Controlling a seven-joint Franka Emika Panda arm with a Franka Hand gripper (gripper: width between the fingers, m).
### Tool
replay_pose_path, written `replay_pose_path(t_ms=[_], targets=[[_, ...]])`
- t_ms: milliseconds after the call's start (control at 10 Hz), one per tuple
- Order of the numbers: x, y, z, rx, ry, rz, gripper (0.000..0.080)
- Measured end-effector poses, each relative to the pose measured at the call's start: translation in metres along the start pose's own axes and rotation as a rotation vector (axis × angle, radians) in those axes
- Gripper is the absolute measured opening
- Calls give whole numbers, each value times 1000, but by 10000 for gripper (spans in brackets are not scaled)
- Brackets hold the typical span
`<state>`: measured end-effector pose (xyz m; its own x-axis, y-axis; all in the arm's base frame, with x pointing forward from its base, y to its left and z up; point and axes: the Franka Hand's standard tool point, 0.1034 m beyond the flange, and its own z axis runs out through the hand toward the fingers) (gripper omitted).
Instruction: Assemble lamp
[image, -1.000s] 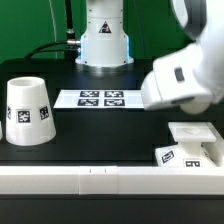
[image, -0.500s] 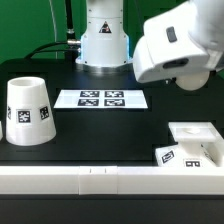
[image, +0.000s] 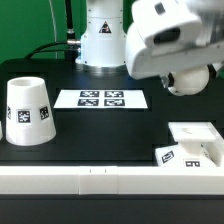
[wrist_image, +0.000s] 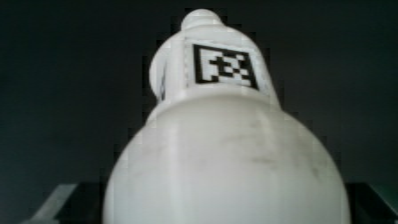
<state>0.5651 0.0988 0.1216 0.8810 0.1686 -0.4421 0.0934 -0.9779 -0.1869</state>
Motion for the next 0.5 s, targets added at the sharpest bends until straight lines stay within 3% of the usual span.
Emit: replay_pose_path(t_ms=[200, 500], targets=[[5, 2, -26, -8, 95, -2, 577], [17, 8, -32, -46, 363, 5, 578]])
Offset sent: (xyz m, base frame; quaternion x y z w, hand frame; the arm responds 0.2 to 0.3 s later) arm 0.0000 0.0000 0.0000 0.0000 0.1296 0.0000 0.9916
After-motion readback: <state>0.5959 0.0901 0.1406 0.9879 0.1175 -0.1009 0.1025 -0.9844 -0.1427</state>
